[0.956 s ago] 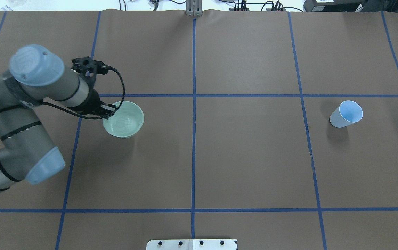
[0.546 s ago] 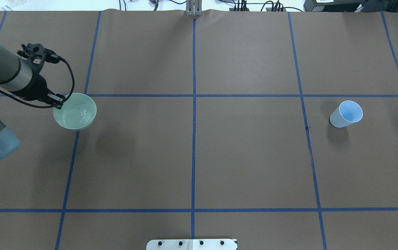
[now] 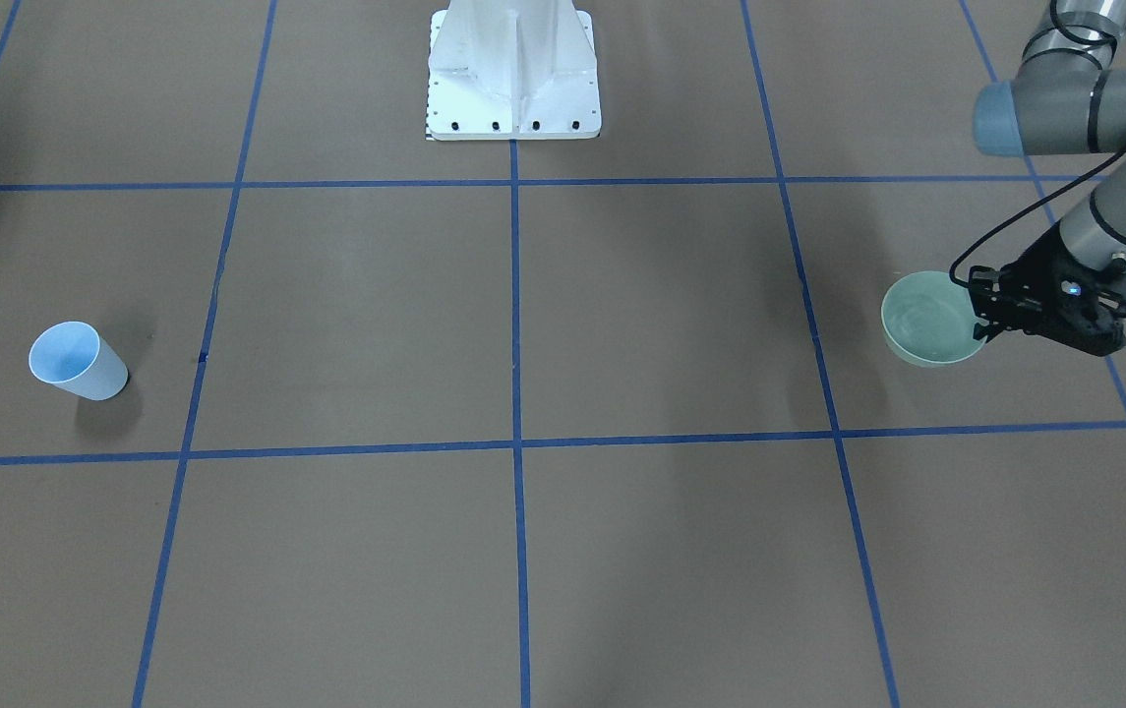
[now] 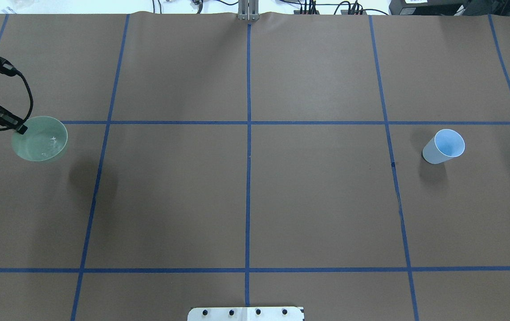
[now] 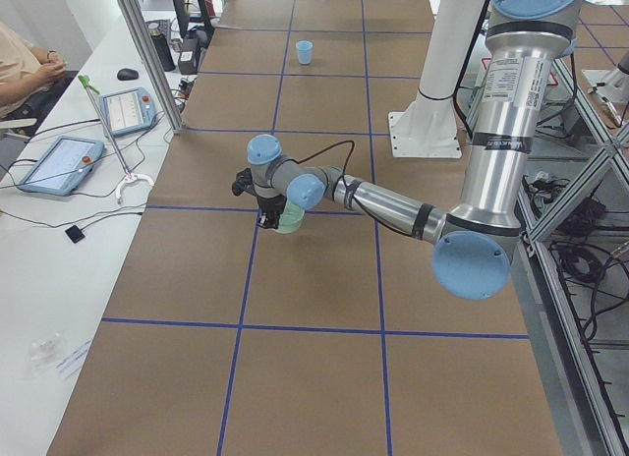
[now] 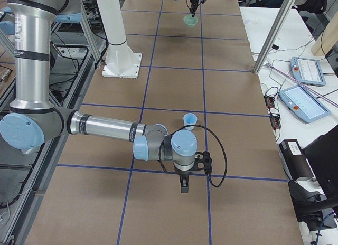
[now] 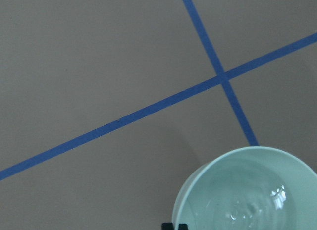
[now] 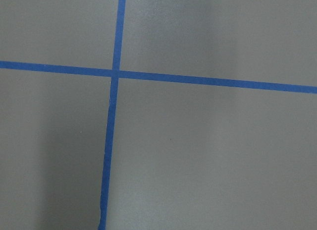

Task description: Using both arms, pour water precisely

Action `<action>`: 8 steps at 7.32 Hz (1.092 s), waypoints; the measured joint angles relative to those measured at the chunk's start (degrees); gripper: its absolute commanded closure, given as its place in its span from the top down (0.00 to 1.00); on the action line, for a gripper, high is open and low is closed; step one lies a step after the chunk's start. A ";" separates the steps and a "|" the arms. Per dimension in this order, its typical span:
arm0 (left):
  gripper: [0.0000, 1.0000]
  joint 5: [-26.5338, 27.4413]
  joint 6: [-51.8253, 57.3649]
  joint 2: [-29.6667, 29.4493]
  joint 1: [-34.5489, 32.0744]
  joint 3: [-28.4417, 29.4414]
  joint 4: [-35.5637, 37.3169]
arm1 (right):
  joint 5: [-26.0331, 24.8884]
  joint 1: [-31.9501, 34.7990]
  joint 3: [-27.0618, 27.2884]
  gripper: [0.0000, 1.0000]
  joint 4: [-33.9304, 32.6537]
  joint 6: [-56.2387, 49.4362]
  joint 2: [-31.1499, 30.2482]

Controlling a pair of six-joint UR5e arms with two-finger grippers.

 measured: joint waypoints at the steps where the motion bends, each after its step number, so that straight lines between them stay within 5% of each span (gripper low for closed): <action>1: 0.00 -0.84 2.57 0.13 -1.46 3.42 -2.54 | 0.00 0.00 0.00 1.00 0.00 0.01 0.06; 3: 0.06 -1.59 4.53 0.17 -2.49 9.84 -8.37 | 0.00 0.00 0.00 1.00 0.00 0.01 0.16; 4: 0.24 -1.71 4.71 0.12 -2.68 11.89 -10.25 | 0.00 0.00 0.00 1.00 0.00 0.01 0.21; 5: 0.71 -1.81 4.68 0.07 -2.80 12.80 -11.03 | 0.00 0.00 0.00 1.00 0.00 0.01 0.23; 6: 1.00 -1.93 4.59 0.04 -2.87 13.16 -11.36 | 0.00 0.00 0.00 1.00 0.00 0.01 0.22; 8: 1.00 -2.02 4.47 -0.11 -3.81 13.13 -11.82 | 0.00 0.00 0.00 1.00 0.00 0.01 0.20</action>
